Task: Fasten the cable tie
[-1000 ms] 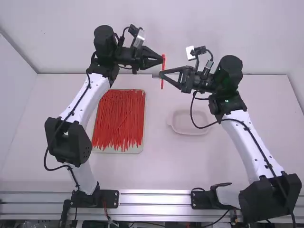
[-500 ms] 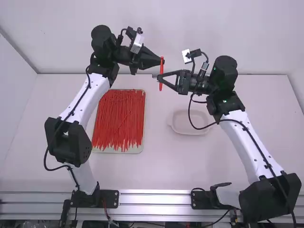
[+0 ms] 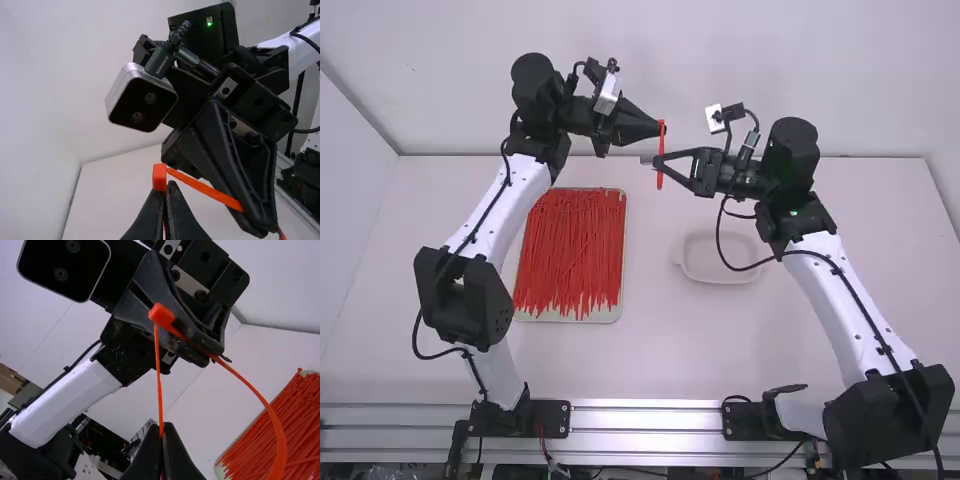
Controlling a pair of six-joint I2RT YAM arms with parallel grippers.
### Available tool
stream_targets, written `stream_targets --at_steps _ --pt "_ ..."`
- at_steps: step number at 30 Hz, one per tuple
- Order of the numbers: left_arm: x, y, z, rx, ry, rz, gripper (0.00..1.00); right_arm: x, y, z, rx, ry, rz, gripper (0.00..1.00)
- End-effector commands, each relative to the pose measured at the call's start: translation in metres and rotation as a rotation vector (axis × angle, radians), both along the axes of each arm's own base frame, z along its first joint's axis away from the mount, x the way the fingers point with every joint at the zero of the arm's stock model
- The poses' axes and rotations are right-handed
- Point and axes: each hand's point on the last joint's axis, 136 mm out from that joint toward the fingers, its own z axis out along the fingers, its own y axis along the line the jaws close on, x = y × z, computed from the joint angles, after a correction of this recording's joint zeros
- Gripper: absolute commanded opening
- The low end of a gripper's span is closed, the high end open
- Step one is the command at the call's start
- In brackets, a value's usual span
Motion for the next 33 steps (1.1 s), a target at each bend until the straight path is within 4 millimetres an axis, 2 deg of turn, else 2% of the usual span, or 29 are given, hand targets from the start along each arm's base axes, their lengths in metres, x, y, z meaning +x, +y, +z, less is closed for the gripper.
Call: stream_targets --at_steps 1,19,27,33 --pt "-0.008 -0.001 0.003 0.001 -0.026 -0.024 0.02 0.0 -0.001 0.014 0.009 -0.037 -0.011 0.0" --pt "-0.006 -0.002 0.004 -0.003 -0.027 -0.014 0.02 0.006 0.0 0.018 0.024 -0.028 -0.046 0.0" --pt "-0.008 -0.002 0.003 -0.005 -0.056 -0.025 0.02 0.01 -0.002 0.036 0.094 0.007 -0.076 0.0" --pt "-0.008 -0.002 0.002 -0.004 -0.056 -0.026 0.02 0.015 -0.003 0.036 0.098 0.025 -0.103 0.0"
